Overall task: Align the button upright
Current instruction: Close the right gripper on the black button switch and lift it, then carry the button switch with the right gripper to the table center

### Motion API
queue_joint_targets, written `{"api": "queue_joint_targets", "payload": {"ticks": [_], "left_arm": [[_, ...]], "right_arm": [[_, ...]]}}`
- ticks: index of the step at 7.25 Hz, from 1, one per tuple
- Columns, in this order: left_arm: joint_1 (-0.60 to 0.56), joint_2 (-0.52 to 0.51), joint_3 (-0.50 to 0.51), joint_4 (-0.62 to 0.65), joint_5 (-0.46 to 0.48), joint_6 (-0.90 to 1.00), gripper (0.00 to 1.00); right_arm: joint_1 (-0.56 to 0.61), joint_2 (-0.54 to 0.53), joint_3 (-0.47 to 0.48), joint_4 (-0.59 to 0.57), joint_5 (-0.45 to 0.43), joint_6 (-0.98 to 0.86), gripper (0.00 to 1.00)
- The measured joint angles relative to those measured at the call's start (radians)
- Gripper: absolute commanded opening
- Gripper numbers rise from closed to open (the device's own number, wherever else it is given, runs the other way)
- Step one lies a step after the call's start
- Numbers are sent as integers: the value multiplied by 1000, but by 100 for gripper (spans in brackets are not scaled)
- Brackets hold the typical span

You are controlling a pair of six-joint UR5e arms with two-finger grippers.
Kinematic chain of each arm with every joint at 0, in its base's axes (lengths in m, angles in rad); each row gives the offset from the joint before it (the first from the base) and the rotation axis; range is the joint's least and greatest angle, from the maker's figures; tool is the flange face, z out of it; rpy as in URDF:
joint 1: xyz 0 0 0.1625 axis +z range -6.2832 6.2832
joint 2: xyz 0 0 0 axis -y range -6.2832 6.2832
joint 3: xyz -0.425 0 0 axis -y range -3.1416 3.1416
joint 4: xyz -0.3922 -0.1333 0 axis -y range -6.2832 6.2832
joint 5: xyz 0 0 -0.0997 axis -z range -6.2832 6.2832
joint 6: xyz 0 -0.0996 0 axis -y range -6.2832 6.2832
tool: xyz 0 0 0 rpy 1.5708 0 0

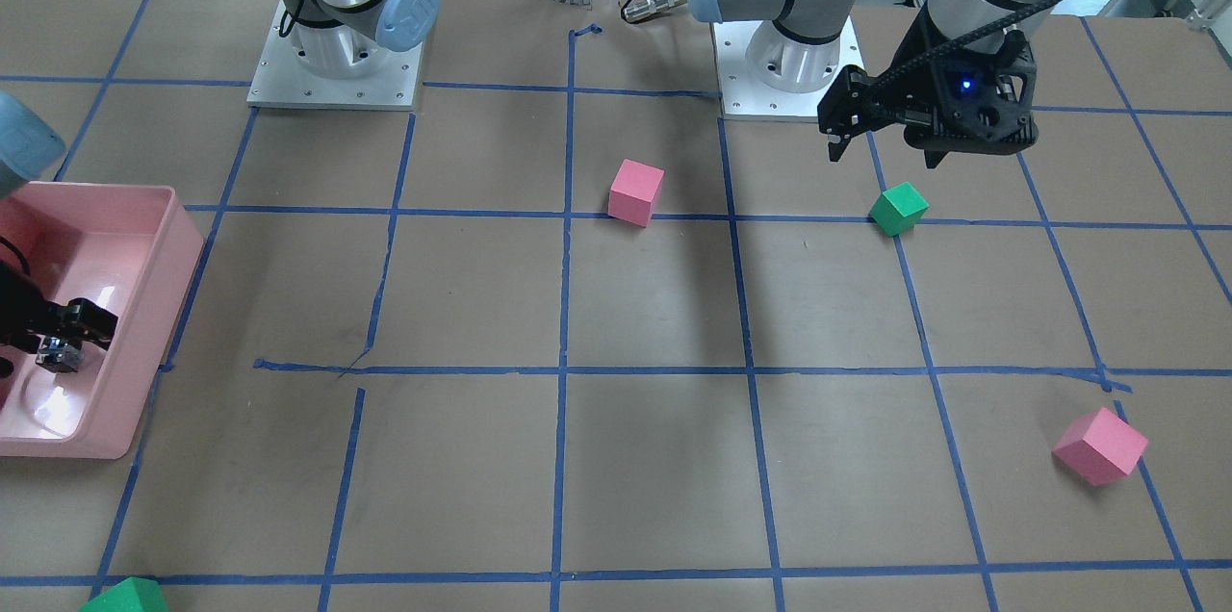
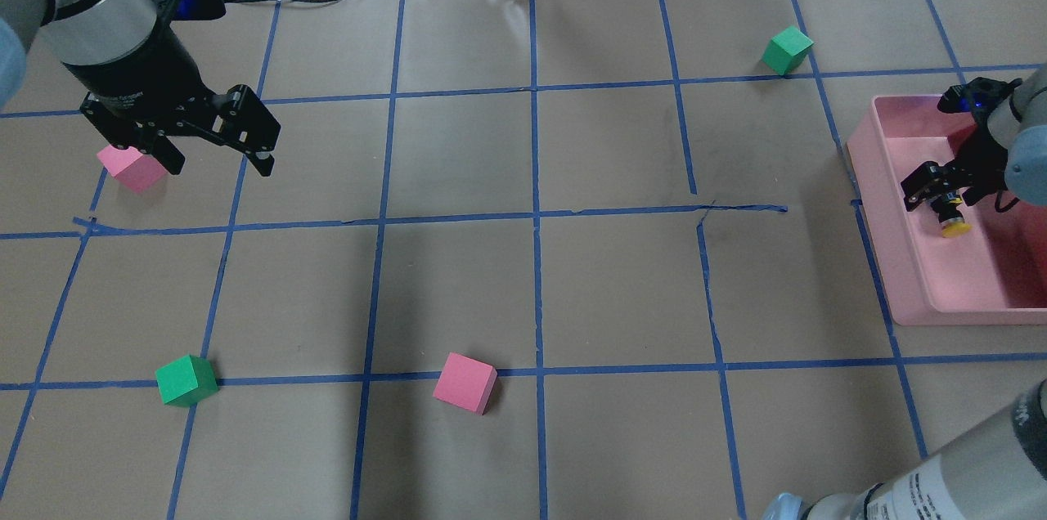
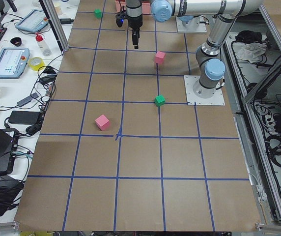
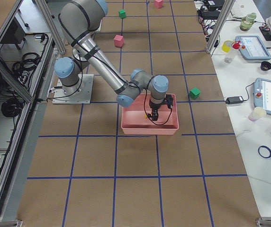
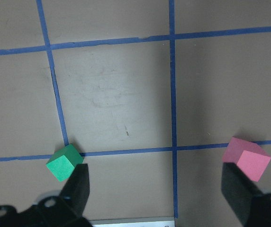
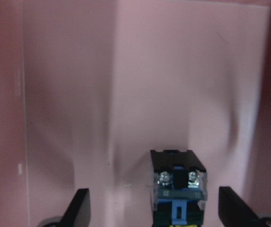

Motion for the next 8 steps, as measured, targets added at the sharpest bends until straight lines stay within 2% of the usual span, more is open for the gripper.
{"api": "queue_joint_targets", "payload": {"ticks": [1, 3, 5, 7, 8], "left_arm": [[0, 0, 0, -1, 0, 0, 100], [0, 0, 0, -1, 0, 0, 100], [0, -1, 0, 1, 0, 0, 100], [0, -2, 0, 2, 0, 0, 100], [0, -3, 0, 3, 0, 0, 100]], "right_arm": [[0, -1, 1, 0, -1, 1, 0], [0, -12, -7, 5, -3, 9, 0], [7, -77, -34, 37, -1, 17, 0], [67, -169, -94, 161, 0, 51, 0], [144, -210, -150, 266, 0, 101, 0]]}}
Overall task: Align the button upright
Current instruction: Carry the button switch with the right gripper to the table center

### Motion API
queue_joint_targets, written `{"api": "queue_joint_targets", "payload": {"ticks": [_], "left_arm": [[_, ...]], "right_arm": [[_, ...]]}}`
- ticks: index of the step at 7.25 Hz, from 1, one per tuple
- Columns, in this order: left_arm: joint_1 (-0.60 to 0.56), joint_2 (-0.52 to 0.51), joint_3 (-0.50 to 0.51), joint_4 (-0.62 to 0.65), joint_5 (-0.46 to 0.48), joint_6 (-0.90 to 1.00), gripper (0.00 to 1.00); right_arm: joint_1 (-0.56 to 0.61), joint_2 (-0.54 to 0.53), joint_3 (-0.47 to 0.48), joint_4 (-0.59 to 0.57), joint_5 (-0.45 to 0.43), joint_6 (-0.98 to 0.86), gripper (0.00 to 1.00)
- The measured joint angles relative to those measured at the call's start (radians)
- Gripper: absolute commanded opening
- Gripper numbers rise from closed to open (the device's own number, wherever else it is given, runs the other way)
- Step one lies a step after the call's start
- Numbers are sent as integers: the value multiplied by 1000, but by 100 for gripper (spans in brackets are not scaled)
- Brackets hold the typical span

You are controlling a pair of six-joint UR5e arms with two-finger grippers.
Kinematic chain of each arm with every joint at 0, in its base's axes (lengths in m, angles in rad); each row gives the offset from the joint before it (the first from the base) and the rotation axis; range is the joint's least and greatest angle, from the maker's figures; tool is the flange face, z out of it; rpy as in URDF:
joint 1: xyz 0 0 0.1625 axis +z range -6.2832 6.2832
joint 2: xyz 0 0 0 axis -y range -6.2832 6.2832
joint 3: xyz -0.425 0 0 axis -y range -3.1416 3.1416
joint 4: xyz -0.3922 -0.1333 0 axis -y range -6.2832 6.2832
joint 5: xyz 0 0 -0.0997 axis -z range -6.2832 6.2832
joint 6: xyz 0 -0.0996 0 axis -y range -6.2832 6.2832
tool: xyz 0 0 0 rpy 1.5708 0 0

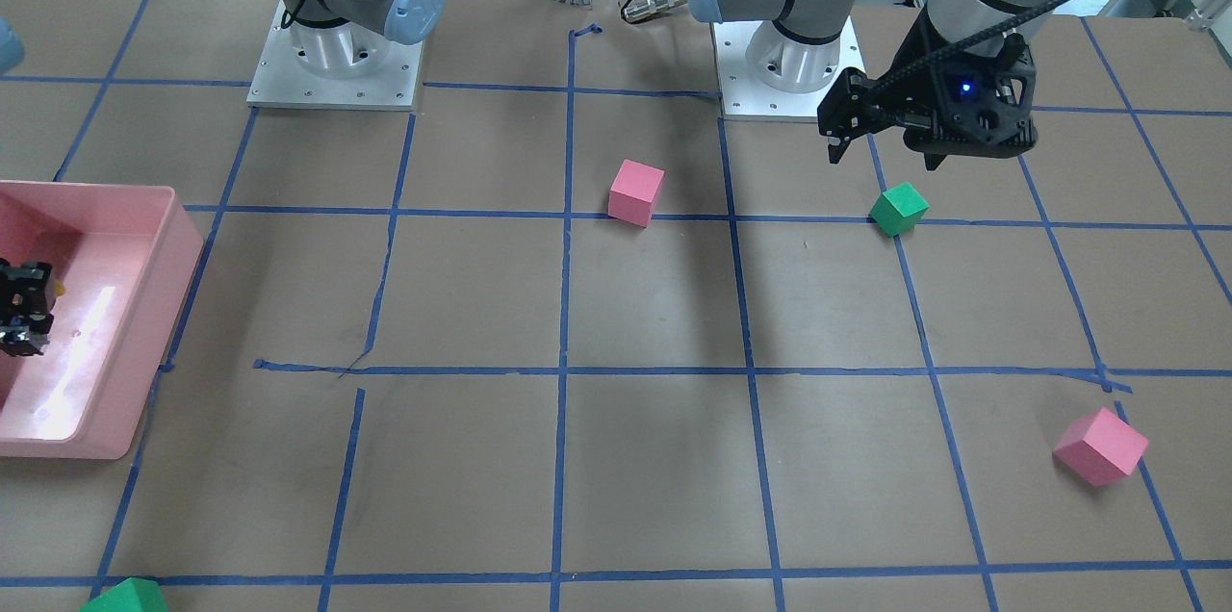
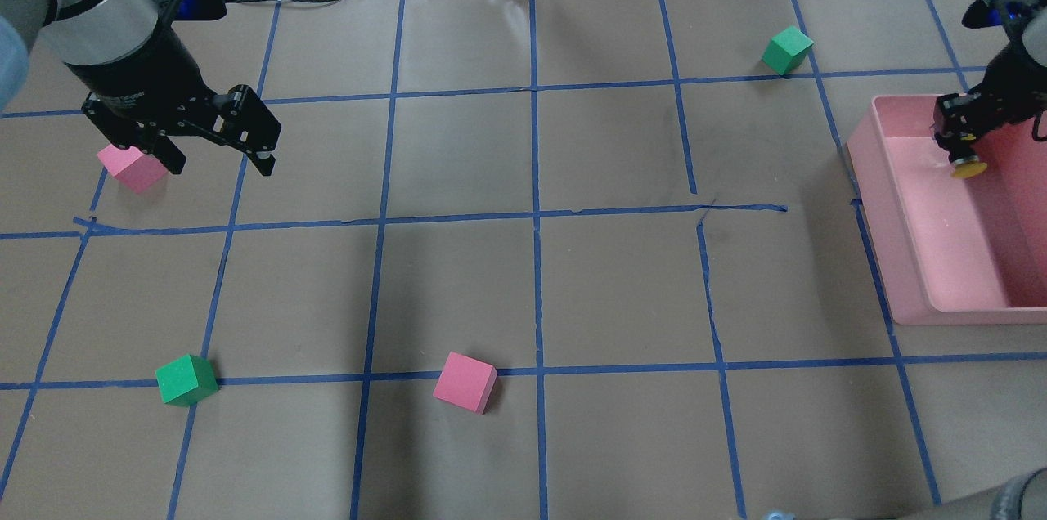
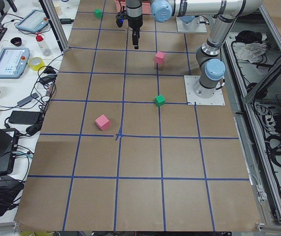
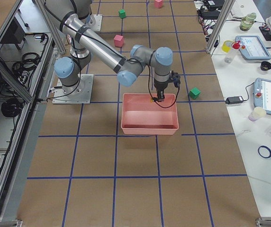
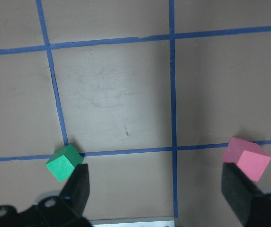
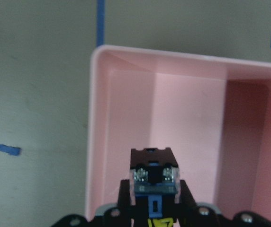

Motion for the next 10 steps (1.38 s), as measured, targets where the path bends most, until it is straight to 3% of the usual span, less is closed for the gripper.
{"api": "queue_joint_targets", "payload": {"ticks": [2, 4, 6, 8, 10], "left_arm": [[0, -3, 0, 3, 0, 0, 100], [0, -5, 1, 6, 1, 0, 100], [2, -8, 0, 8, 0, -2, 100], [4, -11, 0, 10, -1, 0, 100], [7, -19, -2, 10, -3, 2, 100]], "right_arm": [[221, -19, -97, 126, 11, 184, 0], [472, 18, -123, 139, 54, 432, 0], [686, 106, -125, 36, 130, 612, 0], [829, 208, -116, -127, 73, 742, 0], [888, 272, -98, -213, 4, 797, 0]]}}
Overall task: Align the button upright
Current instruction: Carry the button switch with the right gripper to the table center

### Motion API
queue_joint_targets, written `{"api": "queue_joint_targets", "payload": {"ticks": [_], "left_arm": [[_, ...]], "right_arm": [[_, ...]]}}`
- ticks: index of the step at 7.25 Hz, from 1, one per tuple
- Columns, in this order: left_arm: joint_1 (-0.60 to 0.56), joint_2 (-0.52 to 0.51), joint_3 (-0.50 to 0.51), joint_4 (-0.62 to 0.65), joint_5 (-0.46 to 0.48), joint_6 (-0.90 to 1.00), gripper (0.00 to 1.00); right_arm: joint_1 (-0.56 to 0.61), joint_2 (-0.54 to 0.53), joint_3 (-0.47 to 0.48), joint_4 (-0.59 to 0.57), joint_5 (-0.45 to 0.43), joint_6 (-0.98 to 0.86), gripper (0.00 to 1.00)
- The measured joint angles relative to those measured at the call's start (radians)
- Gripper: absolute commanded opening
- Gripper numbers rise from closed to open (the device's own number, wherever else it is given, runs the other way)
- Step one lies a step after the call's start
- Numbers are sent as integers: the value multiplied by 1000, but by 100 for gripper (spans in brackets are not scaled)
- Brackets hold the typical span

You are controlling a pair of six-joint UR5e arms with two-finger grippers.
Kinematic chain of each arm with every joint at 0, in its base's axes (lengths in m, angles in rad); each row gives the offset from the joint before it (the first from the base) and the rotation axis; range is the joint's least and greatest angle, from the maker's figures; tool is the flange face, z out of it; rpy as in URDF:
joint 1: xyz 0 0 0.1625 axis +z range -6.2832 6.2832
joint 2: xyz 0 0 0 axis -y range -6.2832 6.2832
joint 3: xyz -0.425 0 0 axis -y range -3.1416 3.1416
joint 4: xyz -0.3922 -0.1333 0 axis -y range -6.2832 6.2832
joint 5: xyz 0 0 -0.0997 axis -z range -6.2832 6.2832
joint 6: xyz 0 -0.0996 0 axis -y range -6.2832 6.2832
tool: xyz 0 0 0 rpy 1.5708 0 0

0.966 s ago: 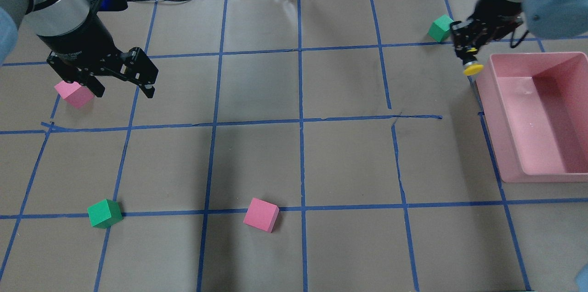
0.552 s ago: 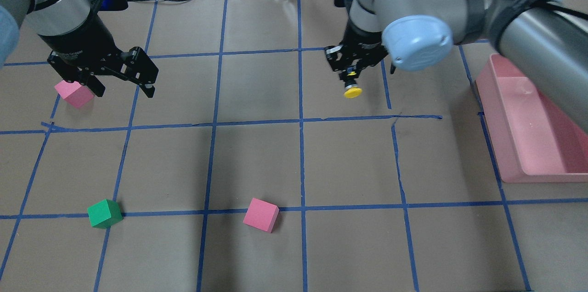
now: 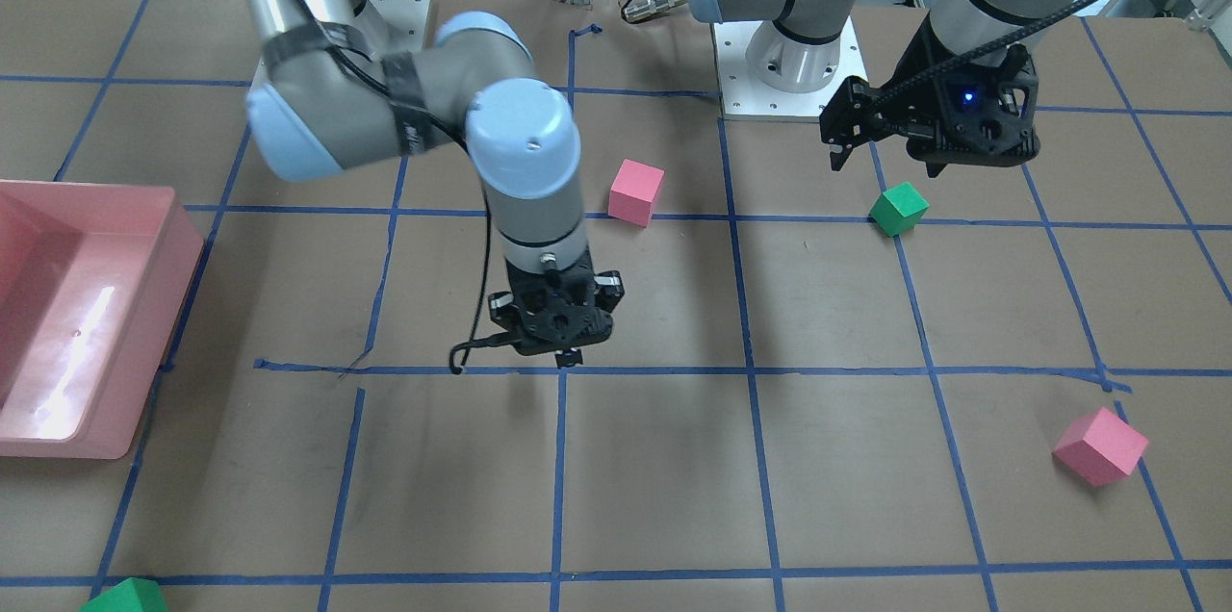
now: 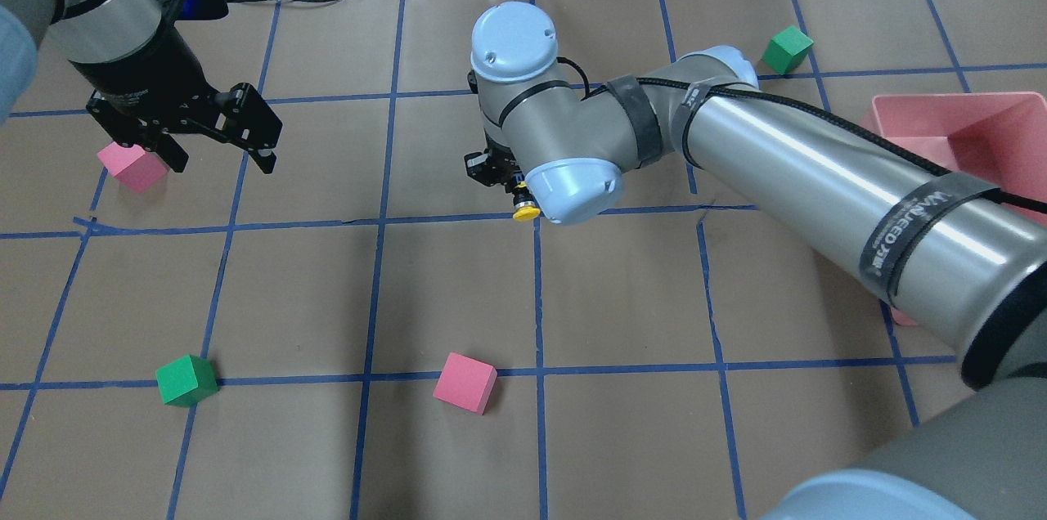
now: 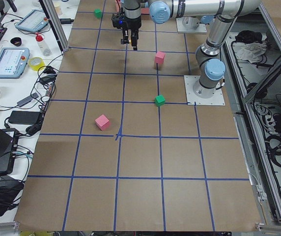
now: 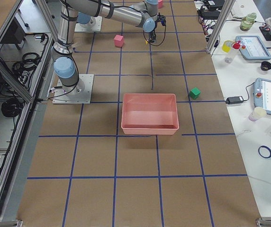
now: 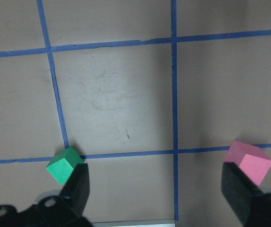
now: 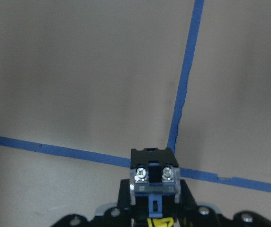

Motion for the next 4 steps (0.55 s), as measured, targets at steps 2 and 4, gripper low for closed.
{"api": "queue_joint_targets", "payload": {"ticks": [2, 4], "left_arm": [[3, -14, -4, 14, -5, -15, 100], [3, -15, -1, 29, -6, -19, 100]], "right_arm": [[14, 23, 44, -36, -3, 33, 0], [21, 36, 64, -64, 10, 39, 2]]}}
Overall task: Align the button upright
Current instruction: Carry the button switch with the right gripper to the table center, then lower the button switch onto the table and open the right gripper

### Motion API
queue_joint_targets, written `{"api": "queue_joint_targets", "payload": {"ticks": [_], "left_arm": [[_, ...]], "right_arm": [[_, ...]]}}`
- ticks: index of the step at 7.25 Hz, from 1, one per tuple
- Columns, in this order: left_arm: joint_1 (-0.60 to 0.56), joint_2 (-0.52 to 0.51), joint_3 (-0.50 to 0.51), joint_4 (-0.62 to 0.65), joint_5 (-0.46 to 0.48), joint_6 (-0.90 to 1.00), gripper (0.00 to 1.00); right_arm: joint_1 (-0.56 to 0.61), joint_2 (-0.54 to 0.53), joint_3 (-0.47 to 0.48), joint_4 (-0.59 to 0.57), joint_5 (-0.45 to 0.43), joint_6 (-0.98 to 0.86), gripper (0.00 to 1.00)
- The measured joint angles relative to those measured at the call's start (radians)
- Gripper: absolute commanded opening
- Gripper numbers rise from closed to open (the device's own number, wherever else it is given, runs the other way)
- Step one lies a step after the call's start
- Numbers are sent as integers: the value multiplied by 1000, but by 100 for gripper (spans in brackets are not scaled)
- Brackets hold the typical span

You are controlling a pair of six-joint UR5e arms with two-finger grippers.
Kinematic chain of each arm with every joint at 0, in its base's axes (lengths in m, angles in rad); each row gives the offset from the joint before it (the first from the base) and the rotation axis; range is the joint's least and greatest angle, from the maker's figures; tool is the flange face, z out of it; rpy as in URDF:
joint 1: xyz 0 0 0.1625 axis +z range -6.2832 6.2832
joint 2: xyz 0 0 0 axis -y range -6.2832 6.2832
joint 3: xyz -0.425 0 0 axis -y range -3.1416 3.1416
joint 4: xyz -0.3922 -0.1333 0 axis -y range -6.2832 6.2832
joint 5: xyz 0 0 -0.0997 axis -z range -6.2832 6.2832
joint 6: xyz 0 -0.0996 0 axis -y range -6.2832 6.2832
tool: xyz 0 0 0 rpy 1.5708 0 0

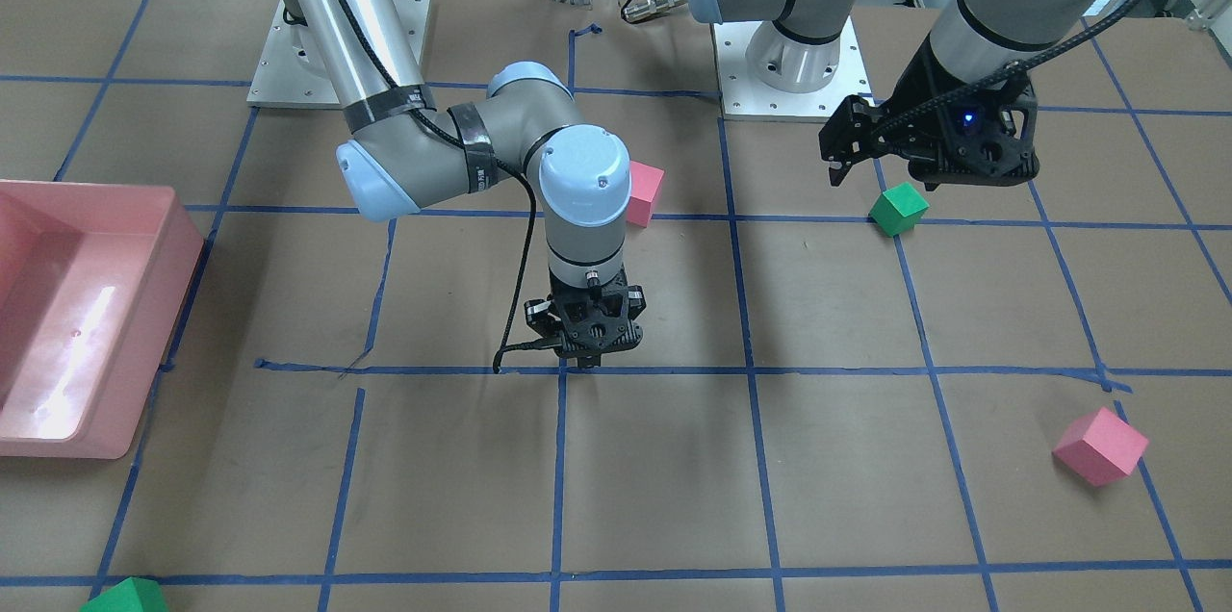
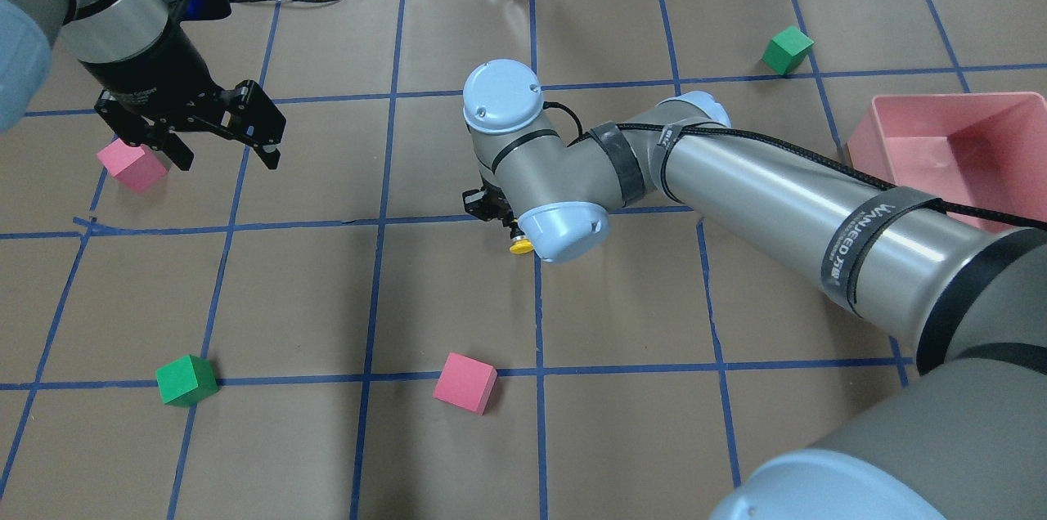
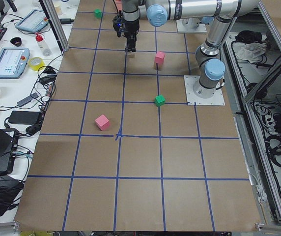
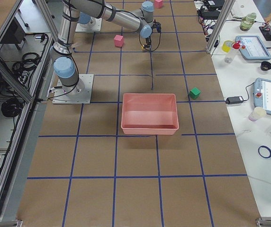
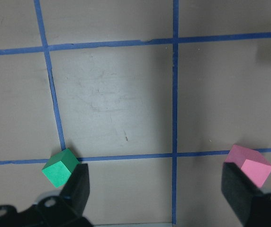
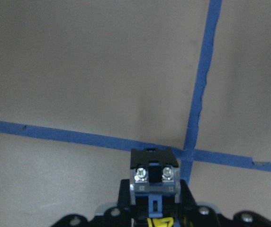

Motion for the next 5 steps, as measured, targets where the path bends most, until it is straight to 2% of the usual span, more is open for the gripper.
{"api": "queue_joint_targets", "payload": {"ticks": [3, 5], "left_arm": [[0, -10, -11, 11, 6, 13, 100], [0, -24, -14, 15, 4, 16, 100]], "right_arm": [[1, 4, 4, -4, 0, -20, 19], [1, 4, 10, -1, -3, -19, 25]]}}
